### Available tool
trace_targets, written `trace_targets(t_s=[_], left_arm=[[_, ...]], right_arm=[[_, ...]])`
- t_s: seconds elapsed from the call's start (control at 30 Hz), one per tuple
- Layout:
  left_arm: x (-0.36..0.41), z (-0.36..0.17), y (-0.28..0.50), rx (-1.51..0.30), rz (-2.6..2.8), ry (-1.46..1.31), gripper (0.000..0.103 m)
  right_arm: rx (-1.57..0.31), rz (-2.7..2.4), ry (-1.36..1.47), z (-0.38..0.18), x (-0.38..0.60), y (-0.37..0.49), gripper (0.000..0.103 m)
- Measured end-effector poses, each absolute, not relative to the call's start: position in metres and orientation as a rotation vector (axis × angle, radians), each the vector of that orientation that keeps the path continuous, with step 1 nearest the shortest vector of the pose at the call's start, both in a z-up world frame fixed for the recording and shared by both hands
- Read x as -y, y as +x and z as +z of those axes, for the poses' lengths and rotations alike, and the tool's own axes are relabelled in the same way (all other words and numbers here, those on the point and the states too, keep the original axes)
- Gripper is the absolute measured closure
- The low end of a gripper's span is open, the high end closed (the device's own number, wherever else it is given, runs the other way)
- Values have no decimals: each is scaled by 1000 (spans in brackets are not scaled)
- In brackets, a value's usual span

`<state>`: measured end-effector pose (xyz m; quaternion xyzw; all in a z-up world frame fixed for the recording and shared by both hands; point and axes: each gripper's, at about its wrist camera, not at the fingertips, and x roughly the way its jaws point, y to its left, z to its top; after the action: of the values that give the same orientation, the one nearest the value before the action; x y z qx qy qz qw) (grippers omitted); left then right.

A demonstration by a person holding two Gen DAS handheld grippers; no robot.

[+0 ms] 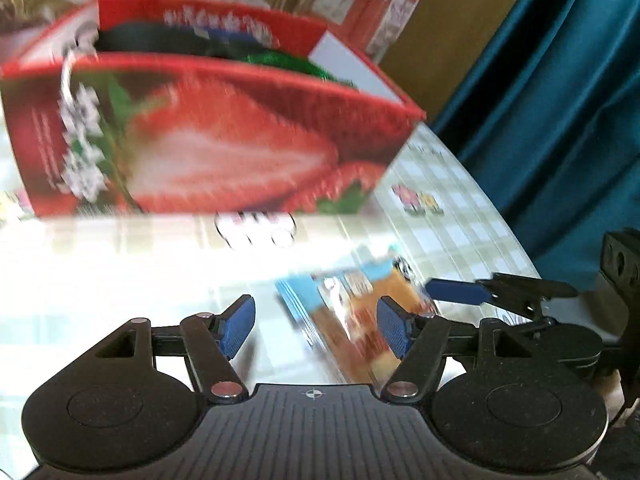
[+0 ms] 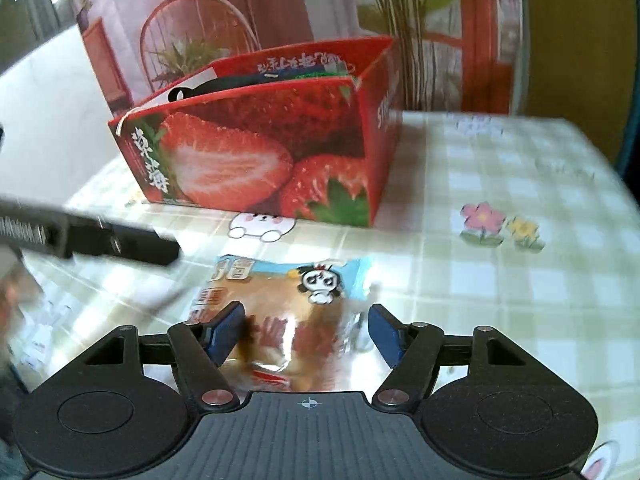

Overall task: Organize soft objects
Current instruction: 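Move the left tool down to the wrapped bread snack, then close the left gripper on the bread snack and lift it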

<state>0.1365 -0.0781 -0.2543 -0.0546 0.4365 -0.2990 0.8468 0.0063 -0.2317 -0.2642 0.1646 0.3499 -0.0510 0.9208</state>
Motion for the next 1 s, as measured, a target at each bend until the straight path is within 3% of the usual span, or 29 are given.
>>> trace_targets(t_s=[0.43,0.6,1.0], left_arm=[[28,-270,134,-918,-577,-269,35],[5,-272,131,-907,-564,-321,55],[7,-284,124,-923,-569,-312,52]], right_arm=[[-713,9,366,-270,193,38,41],[-712,39,320,-268,173,51,41],[-702,28,363,-272,176,41,41]])
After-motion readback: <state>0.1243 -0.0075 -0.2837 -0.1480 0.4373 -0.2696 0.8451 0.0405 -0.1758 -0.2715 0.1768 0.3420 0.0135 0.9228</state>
